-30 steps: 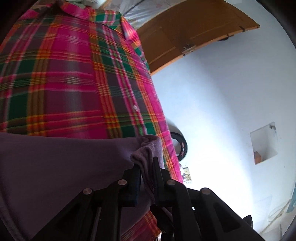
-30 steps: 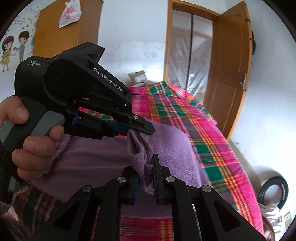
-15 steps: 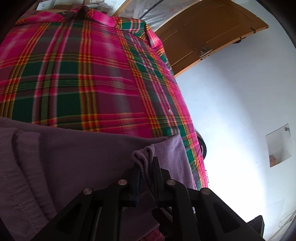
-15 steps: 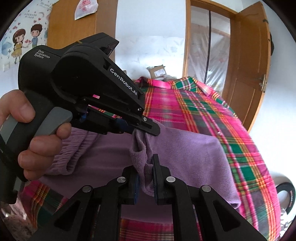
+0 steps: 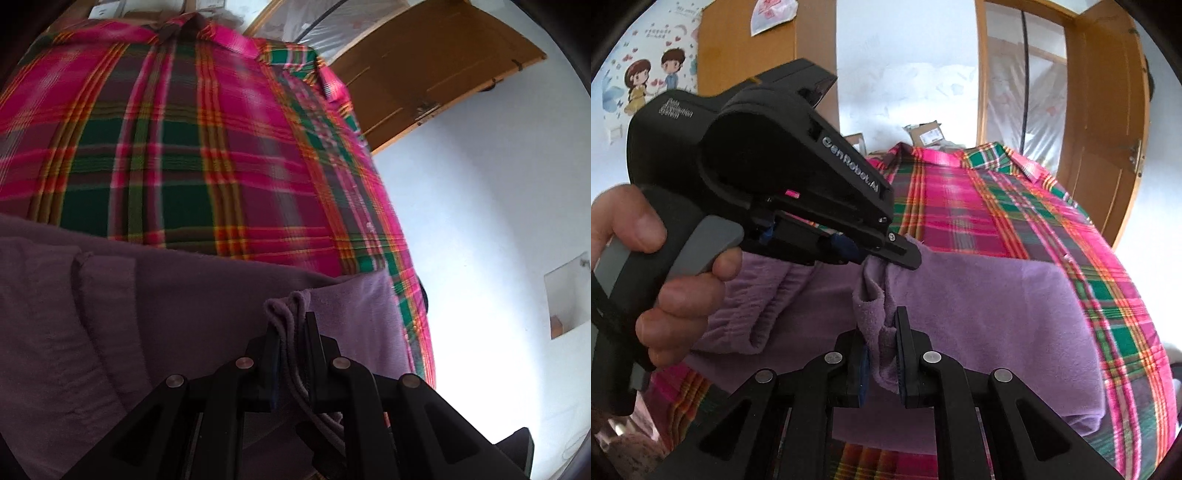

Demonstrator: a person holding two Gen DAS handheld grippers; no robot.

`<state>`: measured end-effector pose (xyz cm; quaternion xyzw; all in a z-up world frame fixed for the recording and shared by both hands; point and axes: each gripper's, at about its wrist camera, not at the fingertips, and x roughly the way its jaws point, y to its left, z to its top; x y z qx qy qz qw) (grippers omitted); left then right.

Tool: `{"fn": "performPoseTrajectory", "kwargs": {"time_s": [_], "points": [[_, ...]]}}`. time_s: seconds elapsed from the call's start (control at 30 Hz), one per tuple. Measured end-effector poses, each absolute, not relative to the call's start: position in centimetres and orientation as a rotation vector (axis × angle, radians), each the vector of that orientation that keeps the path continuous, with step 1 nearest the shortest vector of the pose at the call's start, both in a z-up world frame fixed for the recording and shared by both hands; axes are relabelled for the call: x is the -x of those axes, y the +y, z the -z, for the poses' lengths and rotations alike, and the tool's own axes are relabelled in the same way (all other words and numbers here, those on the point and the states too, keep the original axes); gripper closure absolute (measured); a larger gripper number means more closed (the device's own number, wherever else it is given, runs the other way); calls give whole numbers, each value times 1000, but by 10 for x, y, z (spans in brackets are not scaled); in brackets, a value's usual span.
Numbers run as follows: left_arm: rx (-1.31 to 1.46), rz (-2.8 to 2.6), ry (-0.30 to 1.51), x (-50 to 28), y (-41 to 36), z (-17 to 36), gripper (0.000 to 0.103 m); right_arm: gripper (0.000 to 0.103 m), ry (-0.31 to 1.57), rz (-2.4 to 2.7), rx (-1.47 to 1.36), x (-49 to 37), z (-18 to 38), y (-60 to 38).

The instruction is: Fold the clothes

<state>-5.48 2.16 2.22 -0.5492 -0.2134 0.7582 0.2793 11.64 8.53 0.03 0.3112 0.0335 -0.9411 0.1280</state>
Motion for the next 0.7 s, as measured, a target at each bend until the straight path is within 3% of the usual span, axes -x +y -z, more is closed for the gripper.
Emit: {"fn": "performPoseTrajectory", "kwargs": {"time_s": [0.7], "points": [[1542, -2029, -639, 54, 16, -1, 92, 81, 73, 2690, -1004, -109, 10, 98]]}}
